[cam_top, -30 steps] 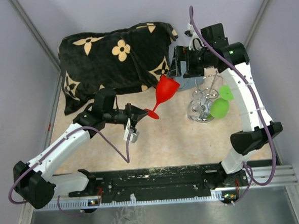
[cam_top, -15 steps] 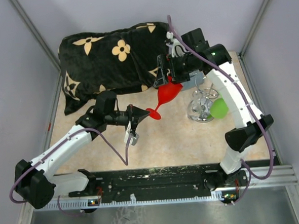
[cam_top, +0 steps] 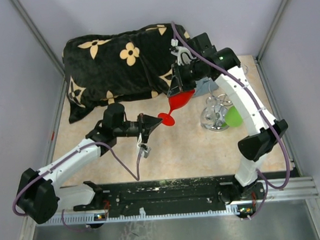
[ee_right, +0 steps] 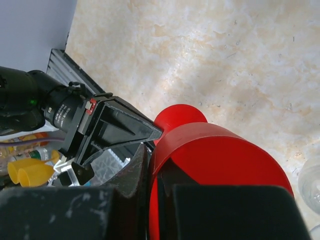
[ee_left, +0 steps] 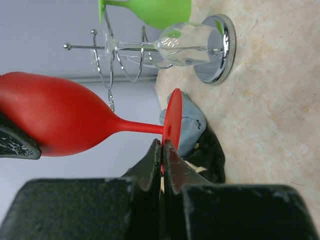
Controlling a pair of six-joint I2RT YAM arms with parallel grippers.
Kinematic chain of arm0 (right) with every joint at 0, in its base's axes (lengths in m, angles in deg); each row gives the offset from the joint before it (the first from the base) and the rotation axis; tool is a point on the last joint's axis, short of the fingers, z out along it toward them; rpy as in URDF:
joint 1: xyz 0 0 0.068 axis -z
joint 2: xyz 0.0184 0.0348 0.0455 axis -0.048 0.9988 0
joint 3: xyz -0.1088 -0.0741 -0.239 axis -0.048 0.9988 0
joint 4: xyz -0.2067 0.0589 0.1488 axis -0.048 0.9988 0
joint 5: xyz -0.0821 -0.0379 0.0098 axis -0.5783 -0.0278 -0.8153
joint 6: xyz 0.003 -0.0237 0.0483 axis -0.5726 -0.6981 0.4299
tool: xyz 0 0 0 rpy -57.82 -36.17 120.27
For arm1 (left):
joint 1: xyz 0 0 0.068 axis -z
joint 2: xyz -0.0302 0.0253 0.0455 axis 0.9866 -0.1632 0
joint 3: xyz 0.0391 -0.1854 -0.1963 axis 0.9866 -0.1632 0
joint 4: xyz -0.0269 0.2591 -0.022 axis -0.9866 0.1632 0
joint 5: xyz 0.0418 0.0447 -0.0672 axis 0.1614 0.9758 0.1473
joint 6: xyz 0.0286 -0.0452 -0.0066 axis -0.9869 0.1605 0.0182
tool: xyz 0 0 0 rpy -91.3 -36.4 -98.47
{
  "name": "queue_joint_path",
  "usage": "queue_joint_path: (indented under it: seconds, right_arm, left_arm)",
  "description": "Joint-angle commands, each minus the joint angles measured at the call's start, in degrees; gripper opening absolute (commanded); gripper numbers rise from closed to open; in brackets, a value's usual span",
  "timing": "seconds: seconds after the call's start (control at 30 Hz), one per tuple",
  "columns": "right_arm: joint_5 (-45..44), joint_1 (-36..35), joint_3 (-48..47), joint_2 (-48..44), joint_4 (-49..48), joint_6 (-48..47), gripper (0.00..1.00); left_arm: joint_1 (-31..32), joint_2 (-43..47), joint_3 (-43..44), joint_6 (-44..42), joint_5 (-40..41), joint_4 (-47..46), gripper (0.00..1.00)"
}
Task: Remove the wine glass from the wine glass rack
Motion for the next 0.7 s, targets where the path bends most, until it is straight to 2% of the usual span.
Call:
queue_joint_path:
  seconds: [0.0, 0.07, 0.13, 0.2, 0.3, 0.4, 0.5, 0.57, 0.67]
  right_arm:
    - [-3.7, 0.01, -4.98, -1.19, 1.43, -2.37, 0.0]
    - [-4.94, 0.03, -7.02, -1.18, 2.23, -2.44, 0.0]
    - [-6.51, 0.23, -9.42, -1.1, 2.95, -2.36, 0.0]
    - [-7.54, 0.67, -11.74, -1.09, 3.39, -1.98, 0.0]
    - [-8.99, 1.7, -15.2, -1.2, 2.61, -1.03, 0.0]
    - [-11.34, 1.9, -16.9, -1.25, -0.48, 0.66, 0.0]
    - [-14.06, 1.28, -17.12, 0.31, -3.93, 2.7, 0.0]
    - [-17.34, -0.36, -18.68, 2.58, -5.56, 3.13, 0.0]
    - [-21.09, -2.87, -21.9, 6.63, -7.45, 3.69, 0.0]
  left_arm:
    - [0.18, -0.28, -0.6, 0.87, 2.24, -8.53, 0.12]
    - [0.18, -1.08, -1.17, 2.88, 4.83, -13.44, 0.37]
    - [0.18, -2.1, -0.96, 5.51, 8.07, -17.69, 0.69]
    - [0.19, -2.84, 0.78, 8.9, 12.37, -18.59, 0.89]
    - [0.18, -3.39, 4.23, 17.61, 20.12, -18.15, 0.93]
    - [0.03, -4.25, 9.47, 28.76, 31.01, -12.53, 0.96]
    - [-0.91, -5.35, 16.48, 42.74, 39.23, -1.18, 0.99]
    - [-2.5, -6.07, 21.39, 53.75, 41.51, 8.27, 0.99]
    - [-5.94, -7.7, 26.95, 68.08, 43.43, 17.67, 1.0]
